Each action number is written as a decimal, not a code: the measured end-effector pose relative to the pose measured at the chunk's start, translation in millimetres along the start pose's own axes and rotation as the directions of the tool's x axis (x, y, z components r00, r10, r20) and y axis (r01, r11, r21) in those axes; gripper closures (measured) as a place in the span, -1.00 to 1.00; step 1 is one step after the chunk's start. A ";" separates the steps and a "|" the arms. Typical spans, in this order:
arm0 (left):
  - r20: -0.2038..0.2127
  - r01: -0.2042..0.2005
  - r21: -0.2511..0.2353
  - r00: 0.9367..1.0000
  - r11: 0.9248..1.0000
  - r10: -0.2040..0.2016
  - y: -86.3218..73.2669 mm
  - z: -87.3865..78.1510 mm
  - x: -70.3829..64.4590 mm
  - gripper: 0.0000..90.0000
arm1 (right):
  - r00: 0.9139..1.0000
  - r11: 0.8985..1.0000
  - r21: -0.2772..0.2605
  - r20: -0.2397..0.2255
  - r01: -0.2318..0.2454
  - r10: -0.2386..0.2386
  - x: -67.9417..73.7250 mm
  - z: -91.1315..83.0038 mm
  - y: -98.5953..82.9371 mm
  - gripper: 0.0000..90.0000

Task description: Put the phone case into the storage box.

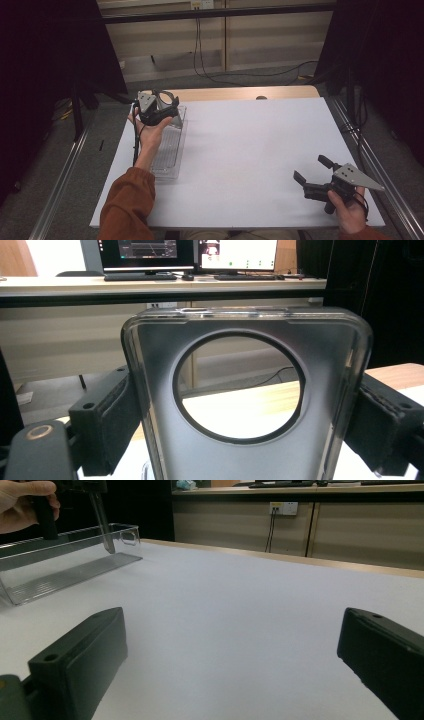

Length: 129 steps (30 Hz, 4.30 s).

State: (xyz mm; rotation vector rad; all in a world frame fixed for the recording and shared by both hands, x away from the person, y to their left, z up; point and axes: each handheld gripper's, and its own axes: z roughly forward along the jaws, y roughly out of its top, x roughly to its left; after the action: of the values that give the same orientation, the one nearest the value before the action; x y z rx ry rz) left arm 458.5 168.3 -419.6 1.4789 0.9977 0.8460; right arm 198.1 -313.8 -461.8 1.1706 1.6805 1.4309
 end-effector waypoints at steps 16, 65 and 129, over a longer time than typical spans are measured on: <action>-0.020 0.015 0.021 1.000 1.000 -0.014 -6.6 13.3 5.4 -0.73 | 1.000 1.000 0.004 -0.006 0.000 0.000 -0.1 0.0 -0.7 -1.00; -0.052 0.020 0.041 0.998 0.999 -0.018 -10.5 45.1 4.2 -0.78 | 1.000 1.000 0.011 -0.020 0.006 -0.006 -1.4 0.4 -2.3 -1.00; -0.042 0.015 0.063 0.999 0.998 -0.012 -8.5 60.5 1.8 -0.96 | 0.999 1.000 0.008 -0.035 0.001 -0.001 -0.9 -1.7 -2.1 -1.00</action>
State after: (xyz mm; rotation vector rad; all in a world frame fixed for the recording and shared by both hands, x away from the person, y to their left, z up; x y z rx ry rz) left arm 513.2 146.8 -436.4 1.5114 1.0729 0.8453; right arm 196.5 -315.3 -463.6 1.1549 1.7120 1.4527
